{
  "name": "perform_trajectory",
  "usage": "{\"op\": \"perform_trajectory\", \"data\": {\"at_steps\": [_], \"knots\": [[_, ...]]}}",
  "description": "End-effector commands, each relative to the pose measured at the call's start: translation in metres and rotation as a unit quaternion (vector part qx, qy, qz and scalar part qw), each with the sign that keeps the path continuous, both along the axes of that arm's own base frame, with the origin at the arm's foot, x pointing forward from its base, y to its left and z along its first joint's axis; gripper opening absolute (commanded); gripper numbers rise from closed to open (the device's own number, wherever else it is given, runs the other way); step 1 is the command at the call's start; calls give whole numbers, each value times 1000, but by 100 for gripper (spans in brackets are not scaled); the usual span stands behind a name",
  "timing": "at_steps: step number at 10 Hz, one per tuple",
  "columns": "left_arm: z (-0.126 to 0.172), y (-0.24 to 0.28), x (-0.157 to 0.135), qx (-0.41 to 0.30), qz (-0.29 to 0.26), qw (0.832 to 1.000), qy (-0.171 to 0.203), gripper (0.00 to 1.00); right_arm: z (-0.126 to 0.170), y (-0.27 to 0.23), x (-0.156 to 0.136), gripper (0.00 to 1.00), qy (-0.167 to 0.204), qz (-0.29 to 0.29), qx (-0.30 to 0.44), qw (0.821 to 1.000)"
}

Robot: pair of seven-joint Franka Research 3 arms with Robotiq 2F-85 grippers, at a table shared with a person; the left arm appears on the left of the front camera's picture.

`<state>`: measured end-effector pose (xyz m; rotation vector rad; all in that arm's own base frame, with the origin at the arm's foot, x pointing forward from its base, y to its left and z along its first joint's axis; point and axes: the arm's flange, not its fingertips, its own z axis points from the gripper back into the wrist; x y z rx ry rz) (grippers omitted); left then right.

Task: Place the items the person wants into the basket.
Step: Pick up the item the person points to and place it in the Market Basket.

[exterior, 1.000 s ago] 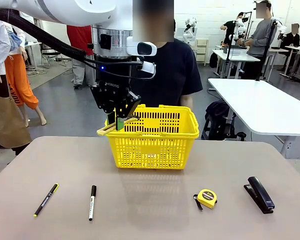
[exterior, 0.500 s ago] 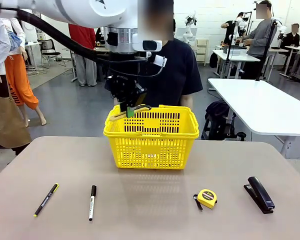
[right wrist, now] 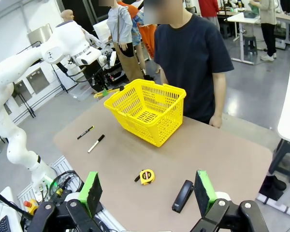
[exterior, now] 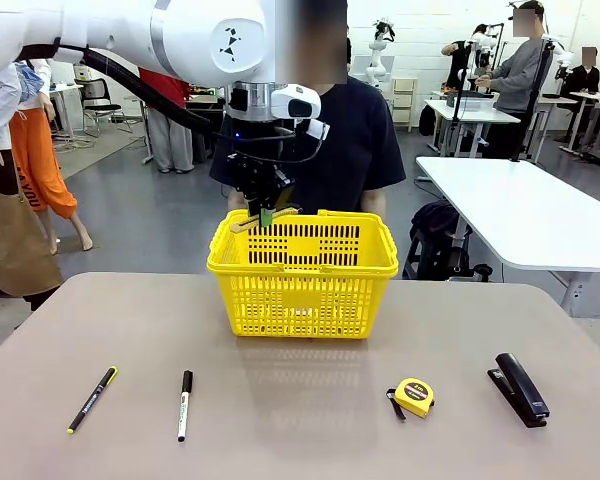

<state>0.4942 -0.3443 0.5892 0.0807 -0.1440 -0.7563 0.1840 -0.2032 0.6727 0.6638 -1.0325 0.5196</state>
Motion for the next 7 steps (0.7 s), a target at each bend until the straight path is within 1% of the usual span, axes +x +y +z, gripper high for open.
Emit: {"op": "perform_trajectory", "data": {"at_steps": [1, 6, 7], "knots": [[2, 0, -4, 1, -1, 1000, -1, 26, 0, 1, 1, 100, -9, 12, 6, 1000], [0, -3, -2, 0, -3, 1000, 0, 26, 0, 1, 1, 100, -9, 12, 6, 1000], [-3, 1, 25, -14, -49, 999, 3, 26, 0, 1, 1, 100, -9, 12, 6, 1000]]}}
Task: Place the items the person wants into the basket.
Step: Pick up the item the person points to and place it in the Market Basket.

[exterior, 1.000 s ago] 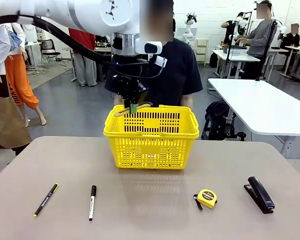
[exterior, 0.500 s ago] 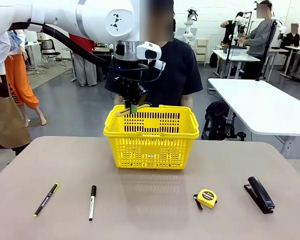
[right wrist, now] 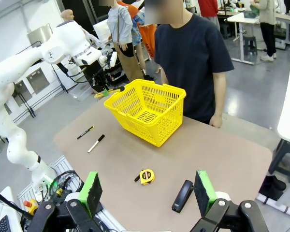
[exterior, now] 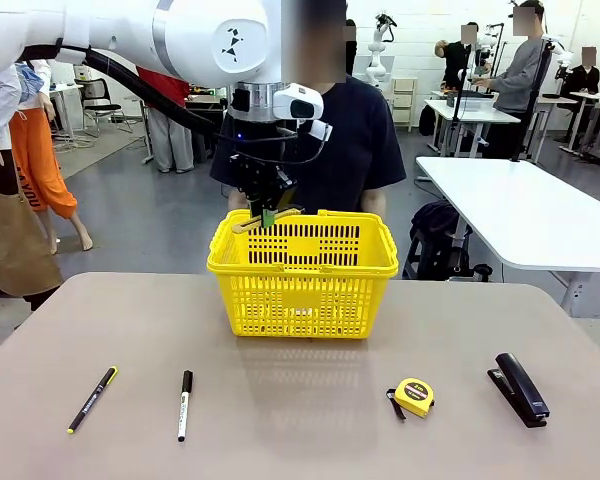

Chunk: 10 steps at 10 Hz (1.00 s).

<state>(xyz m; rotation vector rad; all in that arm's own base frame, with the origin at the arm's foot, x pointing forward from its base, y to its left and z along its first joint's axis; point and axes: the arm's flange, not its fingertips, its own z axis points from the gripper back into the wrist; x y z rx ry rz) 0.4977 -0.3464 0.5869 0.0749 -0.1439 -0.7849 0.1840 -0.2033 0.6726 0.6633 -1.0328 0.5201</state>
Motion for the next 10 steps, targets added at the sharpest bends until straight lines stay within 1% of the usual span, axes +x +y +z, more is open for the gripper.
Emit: {"op": "perform_trajectory", "data": {"at_steps": [1, 2, 3, 5, 7, 10], "knots": [[-10, 1, 42, -13, -74, 997, 10, 26, 0, 1, 1, 100, -9, 12, 6, 1000], [-25, -4, 62, 5, -106, 994, 26, 26, 0, 1, 1, 100, -9, 12, 6, 1000], [-40, -8, 72, 25, -146, 989, 28, 26, 0, 1, 1, 100, -9, 12, 6, 1000], [-60, -11, 88, 40, -193, 980, 25, 26, 0, 1, 1, 100, -9, 12, 6, 1000], [-76, -17, 94, 36, -223, 974, 25, 26, 0, 1, 1, 100, -9, 12, 6, 1000], [-102, -18, 100, 13, -235, 971, 37, 26, 0, 1, 1, 100, -9, 12, 6, 1000]]}}
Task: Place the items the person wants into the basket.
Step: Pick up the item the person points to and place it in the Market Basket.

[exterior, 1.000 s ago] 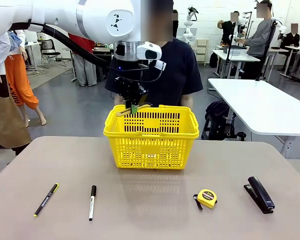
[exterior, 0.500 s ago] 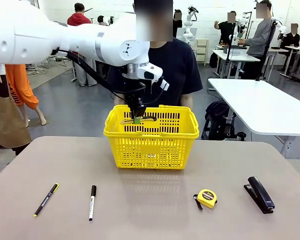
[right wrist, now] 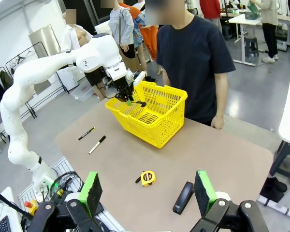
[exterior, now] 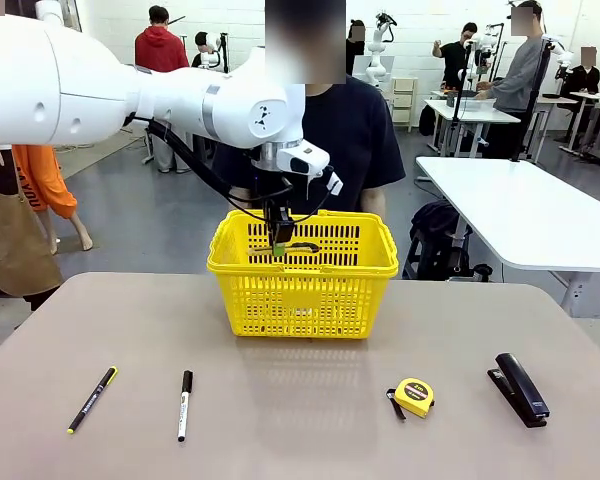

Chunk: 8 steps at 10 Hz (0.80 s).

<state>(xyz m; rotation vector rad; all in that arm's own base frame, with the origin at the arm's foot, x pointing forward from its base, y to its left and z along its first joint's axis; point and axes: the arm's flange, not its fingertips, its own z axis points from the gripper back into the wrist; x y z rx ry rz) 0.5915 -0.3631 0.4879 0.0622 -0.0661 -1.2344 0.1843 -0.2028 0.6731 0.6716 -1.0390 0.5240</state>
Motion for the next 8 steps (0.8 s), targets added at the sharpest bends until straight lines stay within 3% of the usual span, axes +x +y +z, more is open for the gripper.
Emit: {"op": "perform_trajectory", "data": {"at_steps": [1, 4, 7, 8], "knots": [[-11, -2, 10, -20, -15, 1000, 1, 26, 0, 0, 1, 100, -6, 9, 3, 1000], [-39, -5, 21, -19, -13, 999, 22, 26, 0, 0, 1, 100, -6, 9, 3, 1000], [-45, -8, 22, -14, -15, 1000, 24, 26, 0, 0, 1, 100, -6, 9, 3, 1000], [-45, -8, 22, -15, -18, 999, 24, 59, 0, 0, 1, 100, -6, 9, 3, 1000]]}}
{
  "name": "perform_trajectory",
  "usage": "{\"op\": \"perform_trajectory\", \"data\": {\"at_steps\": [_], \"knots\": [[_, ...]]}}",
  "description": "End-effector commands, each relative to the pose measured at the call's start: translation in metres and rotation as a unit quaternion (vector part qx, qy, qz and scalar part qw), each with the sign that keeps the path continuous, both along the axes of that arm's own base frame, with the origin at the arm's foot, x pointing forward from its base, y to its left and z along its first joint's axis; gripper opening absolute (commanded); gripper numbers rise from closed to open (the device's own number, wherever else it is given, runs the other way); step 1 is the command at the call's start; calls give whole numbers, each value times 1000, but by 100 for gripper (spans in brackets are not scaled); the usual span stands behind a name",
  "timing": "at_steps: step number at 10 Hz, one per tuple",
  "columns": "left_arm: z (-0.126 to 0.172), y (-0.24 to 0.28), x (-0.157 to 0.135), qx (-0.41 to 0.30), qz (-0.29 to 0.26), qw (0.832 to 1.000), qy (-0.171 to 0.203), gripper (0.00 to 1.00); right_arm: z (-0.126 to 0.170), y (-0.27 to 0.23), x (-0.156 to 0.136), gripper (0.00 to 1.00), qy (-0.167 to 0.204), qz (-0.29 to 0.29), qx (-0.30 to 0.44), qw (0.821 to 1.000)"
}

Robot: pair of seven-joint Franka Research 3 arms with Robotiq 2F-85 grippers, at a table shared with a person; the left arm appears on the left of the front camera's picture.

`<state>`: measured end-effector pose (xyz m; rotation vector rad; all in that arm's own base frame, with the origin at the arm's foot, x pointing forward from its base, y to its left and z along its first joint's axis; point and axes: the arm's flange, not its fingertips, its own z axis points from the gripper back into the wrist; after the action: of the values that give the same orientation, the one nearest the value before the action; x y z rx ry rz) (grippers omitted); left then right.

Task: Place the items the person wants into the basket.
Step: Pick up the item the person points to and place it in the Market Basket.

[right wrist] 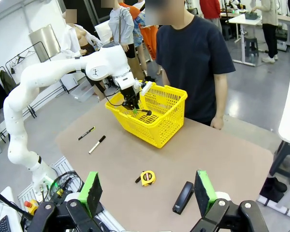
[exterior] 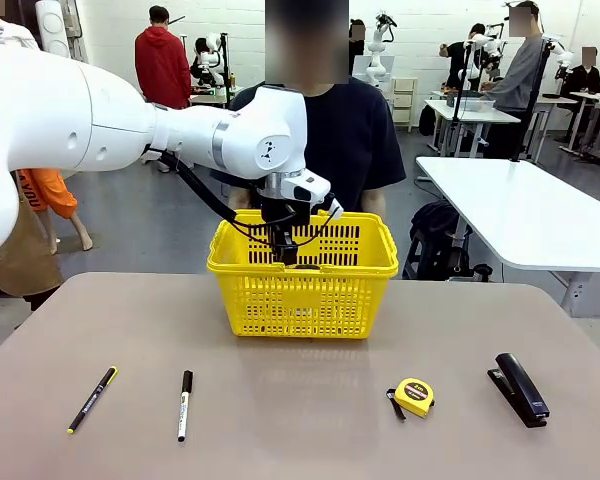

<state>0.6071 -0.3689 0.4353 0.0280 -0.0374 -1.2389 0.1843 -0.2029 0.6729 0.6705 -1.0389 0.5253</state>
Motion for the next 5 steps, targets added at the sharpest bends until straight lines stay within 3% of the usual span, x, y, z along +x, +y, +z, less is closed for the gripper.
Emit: {"op": "perform_trajectory", "data": {"at_steps": [1, 2, 5], "knots": [[8, -2, 6, -10, -17, 1000, 4, 83, 0, 1, 1, 100, -6, 8, 4, 1000], [7, -2, 7, -11, -17, 1000, 6, 100, 0, 1, 1, 100, -6, 8, 4, 1000], [7, -2, 7, -11, -18, 1000, 8, 100, 0, 1, 1, 100, -6, 8, 4, 1000]]}}
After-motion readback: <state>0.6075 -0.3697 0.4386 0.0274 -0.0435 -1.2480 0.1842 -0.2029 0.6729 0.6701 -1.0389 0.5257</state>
